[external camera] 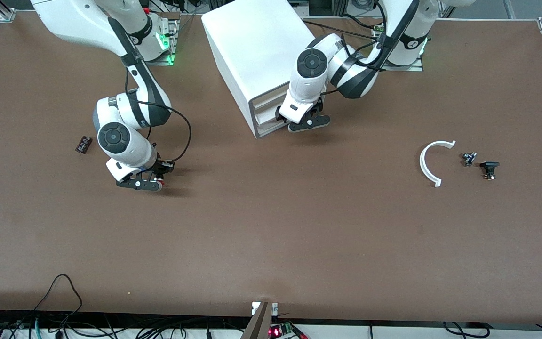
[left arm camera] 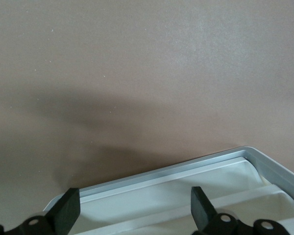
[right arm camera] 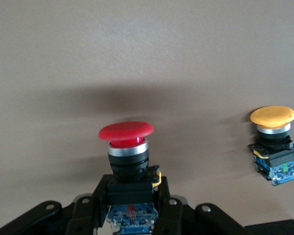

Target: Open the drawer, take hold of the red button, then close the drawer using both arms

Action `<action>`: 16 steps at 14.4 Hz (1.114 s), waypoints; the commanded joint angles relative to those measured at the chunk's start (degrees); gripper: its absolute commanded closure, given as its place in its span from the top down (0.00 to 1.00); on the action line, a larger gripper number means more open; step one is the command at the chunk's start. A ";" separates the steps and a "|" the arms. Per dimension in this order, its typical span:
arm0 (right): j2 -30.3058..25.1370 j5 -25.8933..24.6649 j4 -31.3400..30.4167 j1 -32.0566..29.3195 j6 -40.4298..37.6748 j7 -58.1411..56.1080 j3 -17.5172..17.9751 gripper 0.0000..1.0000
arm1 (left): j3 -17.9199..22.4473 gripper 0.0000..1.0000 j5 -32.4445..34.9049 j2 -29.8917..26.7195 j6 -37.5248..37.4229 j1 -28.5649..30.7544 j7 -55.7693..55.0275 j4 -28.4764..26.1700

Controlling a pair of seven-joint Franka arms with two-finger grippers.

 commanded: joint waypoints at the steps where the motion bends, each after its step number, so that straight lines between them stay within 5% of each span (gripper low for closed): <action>1: -2.14 -1.07 -1.86 -1.71 0.82 0.35 1.04 0.50 | -0.59 1.00 -1.12 -1.72 0.06 0.34 0.44 -1.92; 3: -2.49 -1.07 -1.33 -1.97 0.38 0.53 1.04 1.00 | -0.59 1.00 -1.12 -2.15 0.06 0.34 0.44 -1.84; 10: -5.39 -0.72 6.64 -1.97 -8.64 0.35 1.39 1.00 | 0.55 1.00 -0.69 -4.26 0.06 4.63 0.35 -0.96; 16: -6.00 -0.19 20.63 -1.88 -22.54 0.27 1.30 1.00 | 10.03 1.00 -0.60 -11.19 -1.34 13.07 0.17 2.03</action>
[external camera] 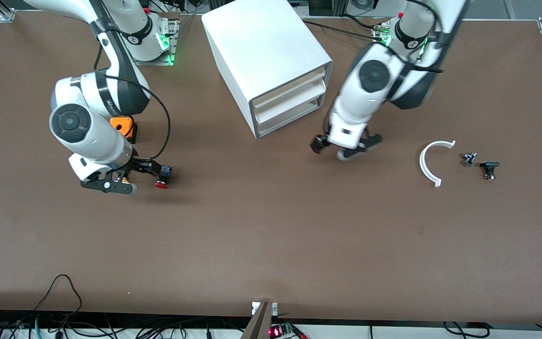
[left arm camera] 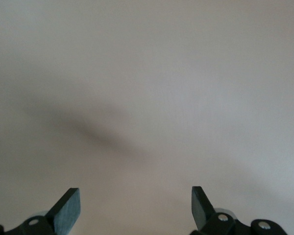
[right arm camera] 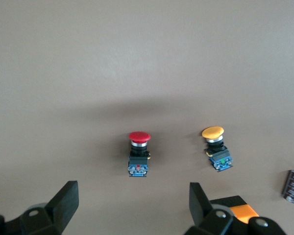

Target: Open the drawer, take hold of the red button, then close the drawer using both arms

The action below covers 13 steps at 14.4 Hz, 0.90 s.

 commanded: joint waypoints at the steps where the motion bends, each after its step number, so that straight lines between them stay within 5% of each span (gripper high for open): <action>1: -0.83 -0.03 4.74 -1.01 -4.46 0.28 0.71 1.00 | 3.71 1.00 -0.94 -4.99 -2.09 2.46 0.18 0.48; 6: -5.84 0.06 9.91 -3.81 -11.30 0.11 0.61 1.00 | 6.45 1.00 -0.34 -8.78 -15.77 4.48 2.27 9.87; 10: -6.46 -0.64 16.87 -5.49 -20.81 -1.20 0.88 1.00 | 8.37 1.00 -0.33 -10.97 -22.12 8.35 24.74 12.62; 13: -8.04 -0.12 15.92 -7.76 -21.52 -3.84 0.88 1.00 | 10.93 1.00 0.19 -13.17 -29.84 9.66 38.71 15.24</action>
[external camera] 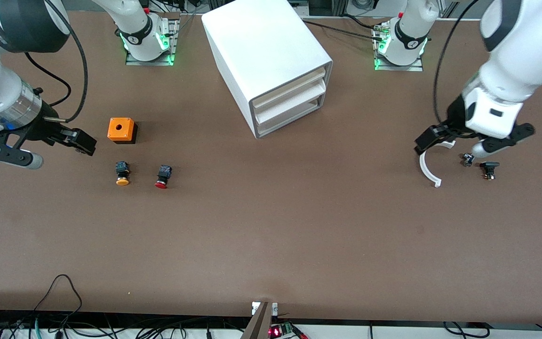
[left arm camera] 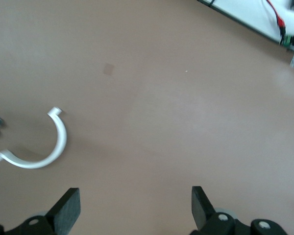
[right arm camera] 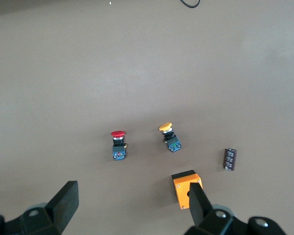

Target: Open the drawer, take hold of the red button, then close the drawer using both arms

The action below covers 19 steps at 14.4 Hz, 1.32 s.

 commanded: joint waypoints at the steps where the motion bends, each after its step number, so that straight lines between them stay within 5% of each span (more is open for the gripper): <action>1: -1.74 -0.11 -1.50 -3.59 -1.80 -5.44 0.99 1.00 | 0.62 1.00 1.29 -2.18 -7.02 1.96 13.80 3.59; 6: -5.62 0.24 -8.10 -8.69 -3.12 -17.40 -1.54 1.00 | 0.53 1.00 3.32 -3.41 -10.37 2.50 16.49 6.24; 9: -6.23 1.64 -8.37 -8.61 -3.12 -18.13 -2.09 1.00 | 0.62 1.00 3.50 -4.73 -11.60 4.34 20.24 6.16; 13: -13.07 1.73 -16.88 -8.61 -1.37 -21.81 -2.08 1.00 | 0.62 1.00 3.41 -4.21 -11.52 8.64 34.67 5.11; 19: -18.53 1.82 -24.97 -8.61 3.37 -21.82 -3.05 1.00 | 0.62 1.00 3.41 -2.88 -12.92 9.18 34.77 6.07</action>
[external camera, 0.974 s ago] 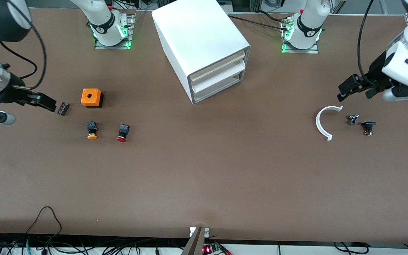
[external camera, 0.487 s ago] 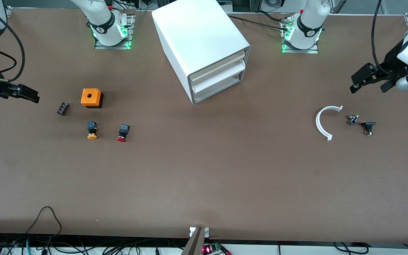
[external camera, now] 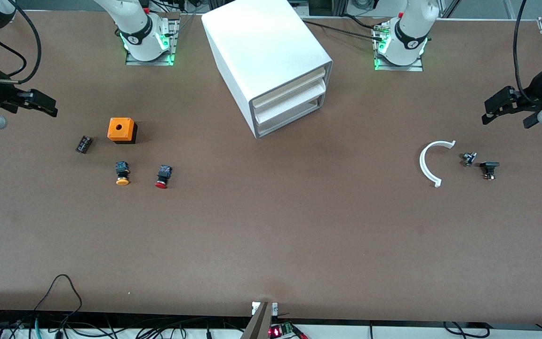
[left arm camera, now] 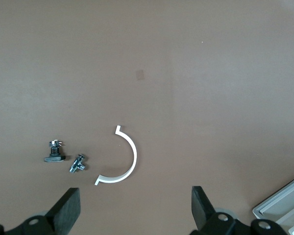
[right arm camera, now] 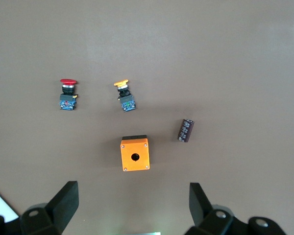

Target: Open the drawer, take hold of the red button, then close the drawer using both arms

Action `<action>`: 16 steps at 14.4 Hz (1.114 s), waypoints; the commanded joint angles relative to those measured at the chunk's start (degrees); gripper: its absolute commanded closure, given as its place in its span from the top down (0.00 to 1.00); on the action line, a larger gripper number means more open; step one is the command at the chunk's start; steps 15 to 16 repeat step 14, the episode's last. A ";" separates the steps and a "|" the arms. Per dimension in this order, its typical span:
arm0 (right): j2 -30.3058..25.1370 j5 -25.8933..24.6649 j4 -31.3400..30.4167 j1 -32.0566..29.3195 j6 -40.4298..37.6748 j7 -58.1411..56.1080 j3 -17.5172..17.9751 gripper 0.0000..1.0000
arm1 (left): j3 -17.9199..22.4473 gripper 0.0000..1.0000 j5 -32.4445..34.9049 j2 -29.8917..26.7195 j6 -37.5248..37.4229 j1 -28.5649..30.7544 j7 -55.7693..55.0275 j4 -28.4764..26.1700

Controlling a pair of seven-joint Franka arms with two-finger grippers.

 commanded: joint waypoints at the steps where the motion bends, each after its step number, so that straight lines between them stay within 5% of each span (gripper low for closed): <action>1: -4.38 1.00 -5.30 -0.20 3.05 -1.08 0.26 1.00 | -0.37 1.00 0.97 0.38 -1.92 0.16 1.16 1.40; 16: -3.33 0.91 -3.46 -0.20 3.13 -1.16 0.00 1.00 | -0.98 1.00 0.88 0.47 -3.06 -0.02 0.55 1.48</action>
